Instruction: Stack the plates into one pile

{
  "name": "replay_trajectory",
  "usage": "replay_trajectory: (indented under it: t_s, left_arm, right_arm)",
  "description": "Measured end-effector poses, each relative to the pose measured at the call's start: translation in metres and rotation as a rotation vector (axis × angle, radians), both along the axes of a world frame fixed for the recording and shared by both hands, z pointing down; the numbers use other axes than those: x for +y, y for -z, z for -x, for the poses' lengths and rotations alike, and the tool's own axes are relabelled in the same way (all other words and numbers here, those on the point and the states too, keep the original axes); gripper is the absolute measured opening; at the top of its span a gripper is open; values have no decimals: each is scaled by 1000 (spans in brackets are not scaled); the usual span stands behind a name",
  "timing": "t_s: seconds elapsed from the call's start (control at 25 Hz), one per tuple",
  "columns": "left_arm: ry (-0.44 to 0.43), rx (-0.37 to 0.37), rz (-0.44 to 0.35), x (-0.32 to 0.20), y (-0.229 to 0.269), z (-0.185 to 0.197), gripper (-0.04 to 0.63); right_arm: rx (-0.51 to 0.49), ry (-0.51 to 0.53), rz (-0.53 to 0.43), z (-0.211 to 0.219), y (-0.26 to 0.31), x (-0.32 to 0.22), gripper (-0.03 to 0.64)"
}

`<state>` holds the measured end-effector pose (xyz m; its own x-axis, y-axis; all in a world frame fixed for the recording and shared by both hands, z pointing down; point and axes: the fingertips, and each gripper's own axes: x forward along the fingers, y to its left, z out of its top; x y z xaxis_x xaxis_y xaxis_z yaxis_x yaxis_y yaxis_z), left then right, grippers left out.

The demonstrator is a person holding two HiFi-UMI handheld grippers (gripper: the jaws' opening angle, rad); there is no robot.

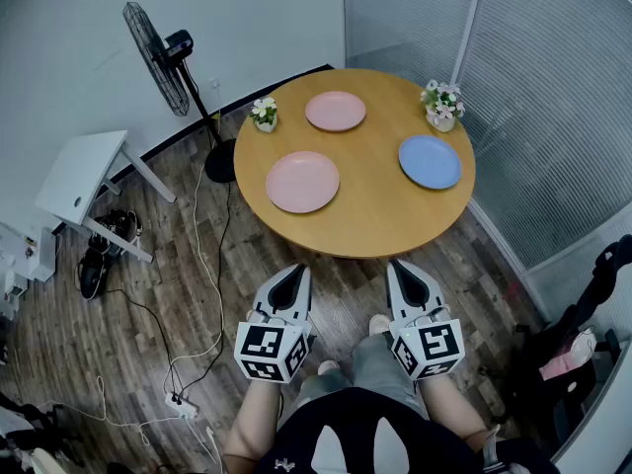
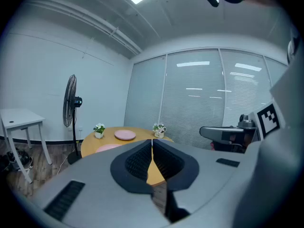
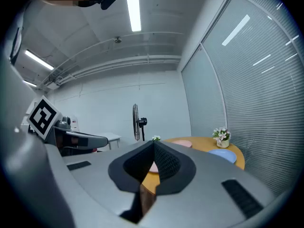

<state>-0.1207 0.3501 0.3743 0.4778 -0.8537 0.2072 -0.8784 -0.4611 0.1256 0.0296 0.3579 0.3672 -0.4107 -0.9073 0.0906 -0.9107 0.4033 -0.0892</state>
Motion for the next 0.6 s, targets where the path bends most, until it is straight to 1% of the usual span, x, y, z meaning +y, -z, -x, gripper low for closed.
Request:
replay_trajectory:
  t_s: [0.28,0.44,0.6]
  left_arm:
    - [-21,15,-6,11,9,-1,27]
    - [-17,6,-5,2,9,-6,28]
    - [-14,15,-2,-13,11,-13,29]
  right_arm:
    - [-6,-12,-16,4,8,9,5]
    - [-4,-2,-32,2,11,2,6]
    - [-9,21,-35,-5,12,-13,7]
